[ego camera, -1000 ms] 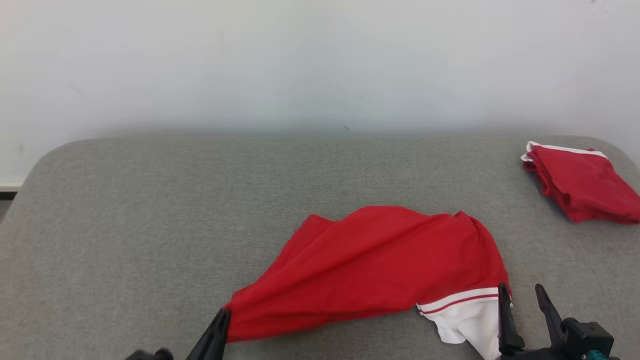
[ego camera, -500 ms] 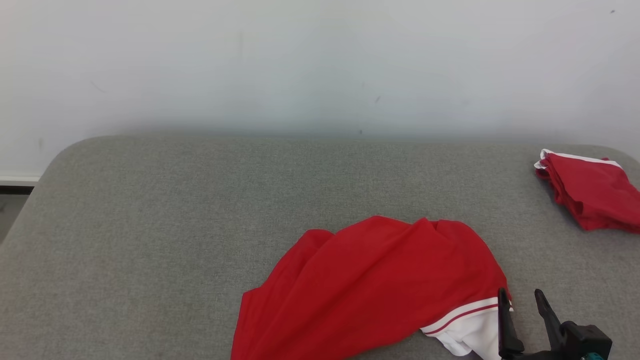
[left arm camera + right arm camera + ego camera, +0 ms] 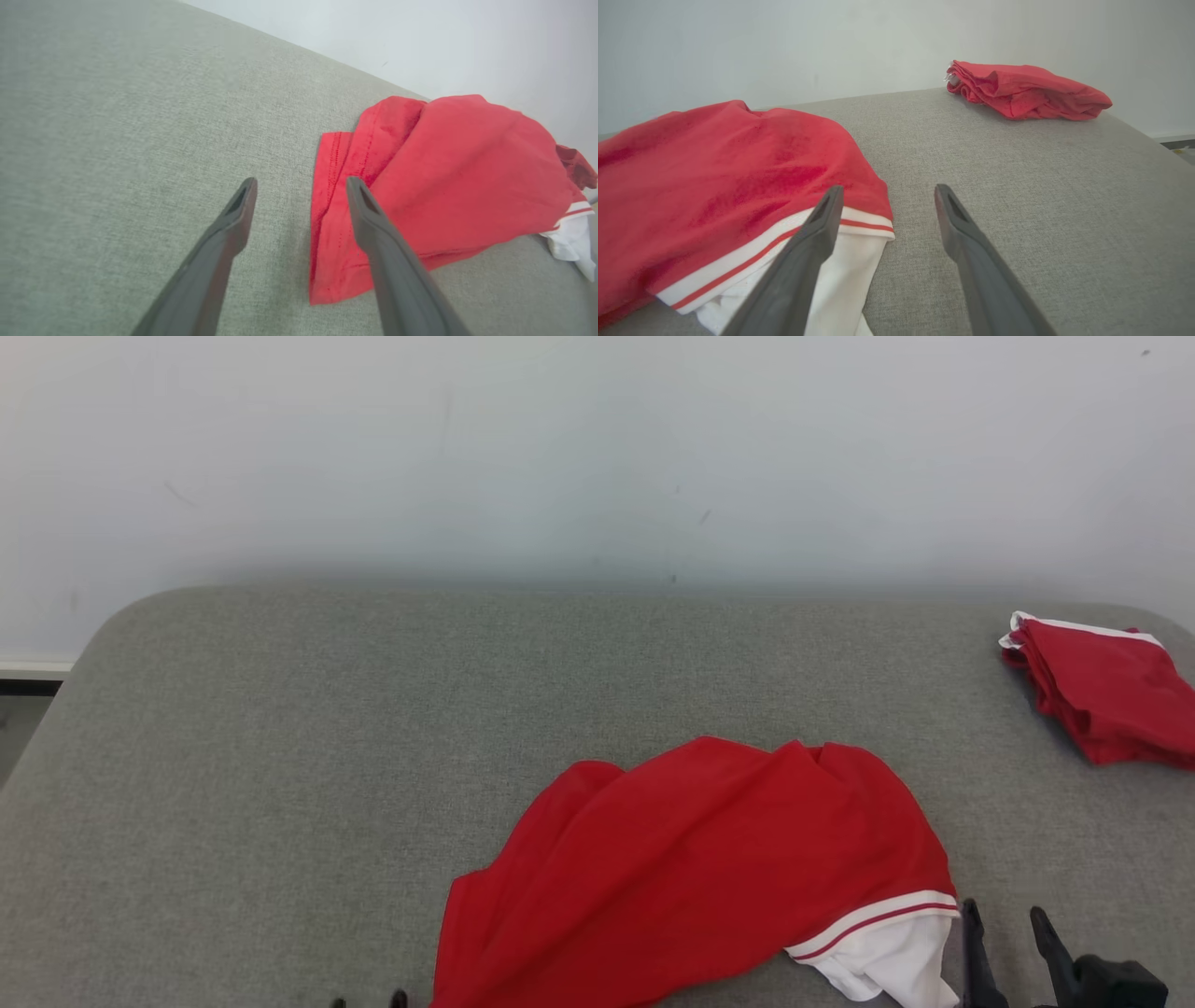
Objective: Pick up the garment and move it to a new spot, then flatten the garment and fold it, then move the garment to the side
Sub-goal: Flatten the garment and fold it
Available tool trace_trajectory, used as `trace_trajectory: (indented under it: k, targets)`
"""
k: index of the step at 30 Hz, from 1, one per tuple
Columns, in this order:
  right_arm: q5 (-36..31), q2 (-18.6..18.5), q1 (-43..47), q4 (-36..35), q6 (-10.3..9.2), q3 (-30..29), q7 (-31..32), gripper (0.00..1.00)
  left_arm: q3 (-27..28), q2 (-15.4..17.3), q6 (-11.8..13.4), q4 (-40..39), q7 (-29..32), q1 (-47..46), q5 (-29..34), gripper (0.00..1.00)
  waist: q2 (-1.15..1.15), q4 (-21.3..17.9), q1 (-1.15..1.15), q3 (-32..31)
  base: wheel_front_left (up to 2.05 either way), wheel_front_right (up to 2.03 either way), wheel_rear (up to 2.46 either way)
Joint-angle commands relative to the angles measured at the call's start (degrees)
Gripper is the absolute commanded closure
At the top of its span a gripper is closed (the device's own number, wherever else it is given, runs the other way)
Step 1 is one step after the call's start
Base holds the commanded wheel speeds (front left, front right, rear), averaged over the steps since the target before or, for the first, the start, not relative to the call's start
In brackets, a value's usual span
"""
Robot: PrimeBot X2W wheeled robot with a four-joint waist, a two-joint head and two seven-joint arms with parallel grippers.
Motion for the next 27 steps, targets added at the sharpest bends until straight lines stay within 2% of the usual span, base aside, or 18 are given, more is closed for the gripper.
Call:
trace_trajectory:
  k: [1,9,19,27]
  targets:
    - [0.49,-0.32,-0.31,1.12,-0.12,-0.31,-0.2,0.0,1.35,-0.69,-0.08,-1.06,-0.19,-0.13,1.52,0.0,0.0,0.13,0.0,-0.01,0.0,0.0,0.0]
    - [2.23,-1.46,1.47,6.11,-0.12,1.25,0.06,0.0,9.6,-4.32,-0.08,-6.11,-0.18,-0.27,10.24,0.0,0.0,1.04,0.0,0.11,0.0,0.0,0.0]
    - [4.45,-0.81,4.27,5.19,-0.12,5.85,1.82,0.0,12.67,-5.85,-0.03,-7.39,-0.18,0.07,13.97,0.0,0.0,-0.19,0.0,0.62,0.0,0.0,0.0]
    - [5.47,-1.21,4.54,4.94,-0.12,9.7,2.6,0.0,12.42,-6.03,-0.03,-6.91,-0.19,-0.85,14.68,0.0,0.0,0.37,0.0,0.66,0.0,0.0,0.0]
